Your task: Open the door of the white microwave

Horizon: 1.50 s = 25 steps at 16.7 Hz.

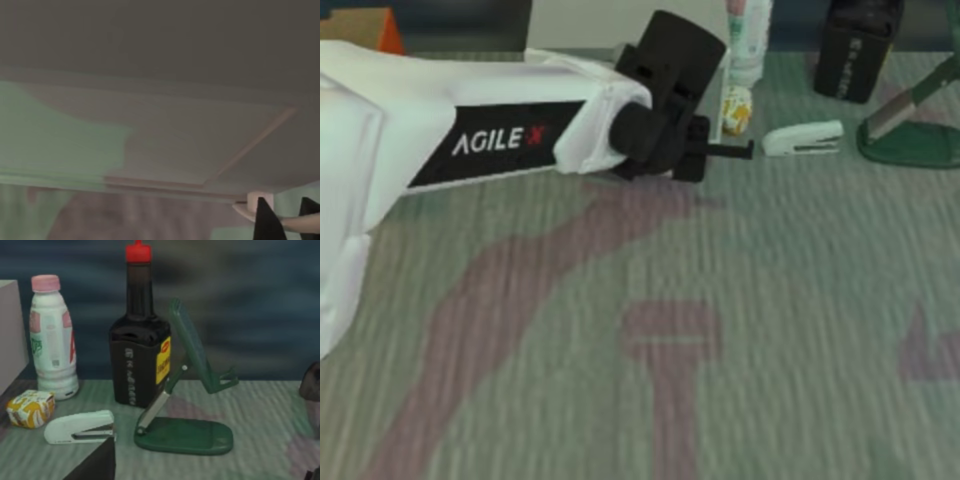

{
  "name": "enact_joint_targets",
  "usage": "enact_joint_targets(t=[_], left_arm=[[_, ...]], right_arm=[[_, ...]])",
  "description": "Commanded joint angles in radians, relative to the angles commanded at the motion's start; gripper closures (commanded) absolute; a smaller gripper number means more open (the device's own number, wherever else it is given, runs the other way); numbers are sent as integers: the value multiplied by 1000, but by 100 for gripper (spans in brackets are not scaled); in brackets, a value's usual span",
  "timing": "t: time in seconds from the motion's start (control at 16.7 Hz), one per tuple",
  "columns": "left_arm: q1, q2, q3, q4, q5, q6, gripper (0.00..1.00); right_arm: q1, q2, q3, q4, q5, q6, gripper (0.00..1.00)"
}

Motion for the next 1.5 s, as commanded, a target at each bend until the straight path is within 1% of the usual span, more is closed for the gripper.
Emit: enact_joint_targets(t=[0.54, 0.6, 0.96, 1.5], left_arm=[[0, 0, 0, 0, 0, 0, 100], [-9, 2, 5, 0, 7, -5, 100], [7, -30, -46, 30, 31, 39, 100], [8, -31, -52, 30, 33, 42, 100]], right_arm=[[0, 0, 0, 0, 0, 0, 0], [0, 0, 0, 0, 0, 0, 0], [0, 0, 0, 0, 0, 0, 0], [0, 0, 0, 0, 0, 0, 0]])
